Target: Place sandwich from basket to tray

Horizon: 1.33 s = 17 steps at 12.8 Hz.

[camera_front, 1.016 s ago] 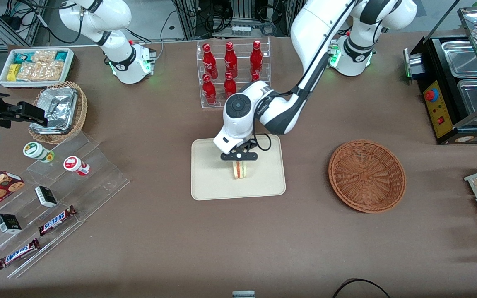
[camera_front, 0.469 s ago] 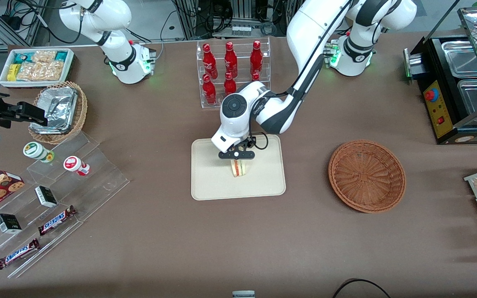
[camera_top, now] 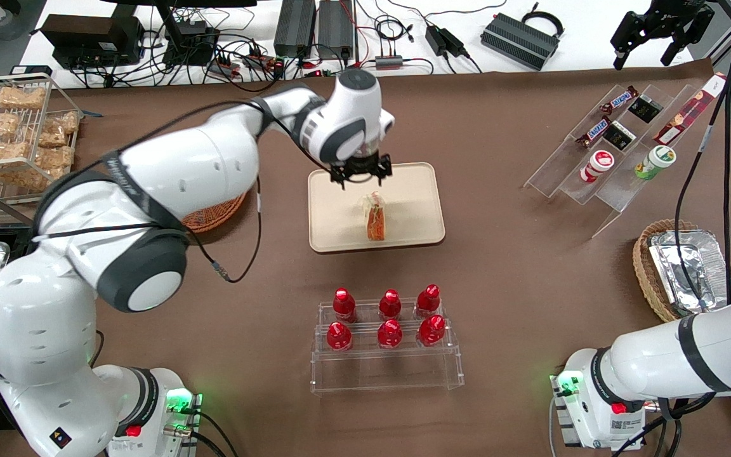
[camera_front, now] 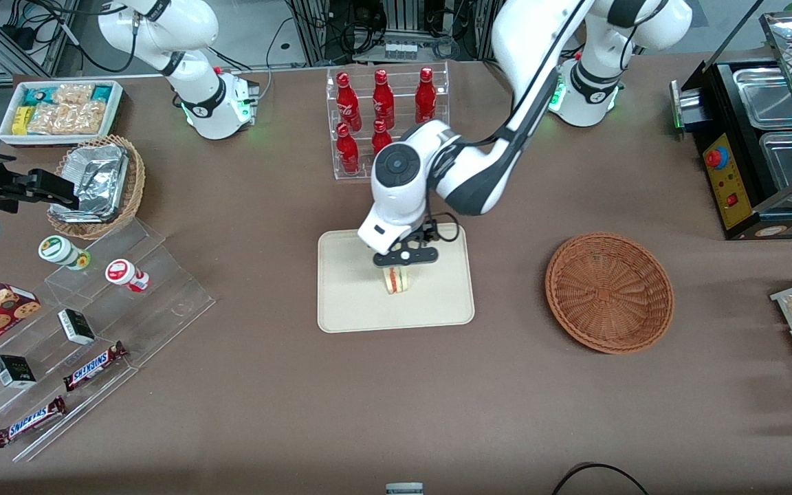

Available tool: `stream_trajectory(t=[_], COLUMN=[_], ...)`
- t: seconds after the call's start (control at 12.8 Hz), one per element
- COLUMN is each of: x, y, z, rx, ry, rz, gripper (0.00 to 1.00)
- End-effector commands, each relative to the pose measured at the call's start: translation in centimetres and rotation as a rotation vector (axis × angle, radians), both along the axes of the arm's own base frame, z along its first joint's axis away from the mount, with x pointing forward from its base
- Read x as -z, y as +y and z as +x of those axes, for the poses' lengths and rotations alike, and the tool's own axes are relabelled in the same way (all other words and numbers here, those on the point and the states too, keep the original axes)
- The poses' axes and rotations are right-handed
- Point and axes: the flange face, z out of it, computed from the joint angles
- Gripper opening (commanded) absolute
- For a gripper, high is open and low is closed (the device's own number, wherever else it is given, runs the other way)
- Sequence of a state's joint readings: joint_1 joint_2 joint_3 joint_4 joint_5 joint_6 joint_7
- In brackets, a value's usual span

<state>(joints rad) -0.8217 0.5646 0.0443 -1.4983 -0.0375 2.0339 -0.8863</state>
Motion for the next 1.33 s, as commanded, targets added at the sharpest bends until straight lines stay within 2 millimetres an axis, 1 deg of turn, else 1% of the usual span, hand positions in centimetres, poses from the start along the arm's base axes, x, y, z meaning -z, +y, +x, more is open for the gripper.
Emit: stream_trajectory(t=[0.0, 0.08, 0.16, 0.39, 0.55, 0.62, 0.78, 0.86, 1.09, 1.17, 1.25], x=[-6.8, -8.9, -10.6, -15.6, -18.0, -19.2, -20.7, -21.1, -22.5, -22.8, -23.5], y=[5.6, 8.5, 10.7, 19.7, 26.1, 29.7, 35.1, 37.4, 41.8, 42.8, 43.3], z=[1.4, 2.2, 2.6, 3.4, 4.0, 4.2, 4.9, 5.3, 5.7, 5.7, 5.5], rx=[-0.086, -0.121, -0.148, -0.158, -0.144, -0.123, -0.076, -0.063, -0.064, -0.079, -0.081], ry=[0.011, 0.017, 0.023, 0.049, 0.058, 0.065, 0.072, 0.068, 0.046, 0.041, 0.03], rz=[0.052, 0.069, 0.077, 0.071, 0.044, 0.03, 0.008, 0.0, -0.02, -0.025, -0.038], gripper=[1.0, 1.0, 1.0, 1.0, 1.0, 1.0, 1.0, 1.0, 1.0, 1.0, 1.0])
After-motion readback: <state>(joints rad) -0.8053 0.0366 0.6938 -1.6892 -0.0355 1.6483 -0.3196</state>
